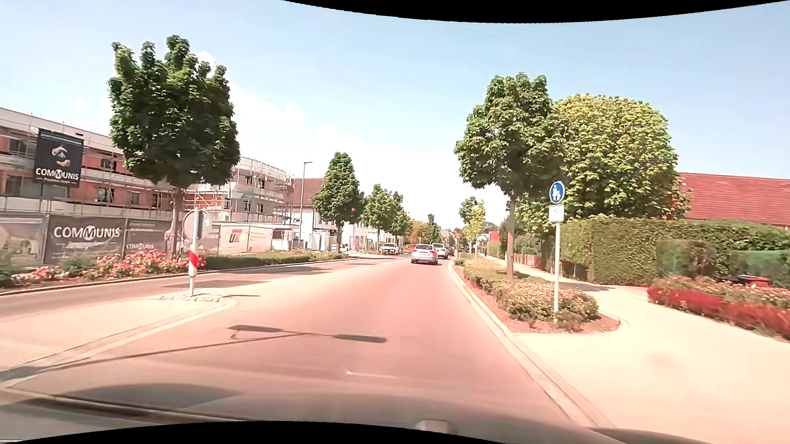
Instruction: Follow the waypoints while adhering to traffic rules and regulations
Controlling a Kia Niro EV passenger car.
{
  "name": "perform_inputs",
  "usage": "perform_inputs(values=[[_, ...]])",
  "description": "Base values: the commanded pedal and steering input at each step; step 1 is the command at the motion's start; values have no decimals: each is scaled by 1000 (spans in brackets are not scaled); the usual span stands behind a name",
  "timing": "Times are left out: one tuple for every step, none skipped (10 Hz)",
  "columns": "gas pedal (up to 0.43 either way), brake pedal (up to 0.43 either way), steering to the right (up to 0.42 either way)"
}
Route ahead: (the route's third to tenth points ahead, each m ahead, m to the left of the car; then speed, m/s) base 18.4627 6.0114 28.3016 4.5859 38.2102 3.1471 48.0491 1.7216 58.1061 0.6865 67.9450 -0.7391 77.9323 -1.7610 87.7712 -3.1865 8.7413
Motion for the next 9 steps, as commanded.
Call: perform_inputs(values=[[110, 0, -1], [110, 0, 1], [110, 0, 1], [110, 0, 2], [110, 0, 2], [118, 0, 3], [130, 0, 3], [130, 0, 3], [138, 0, 5]])
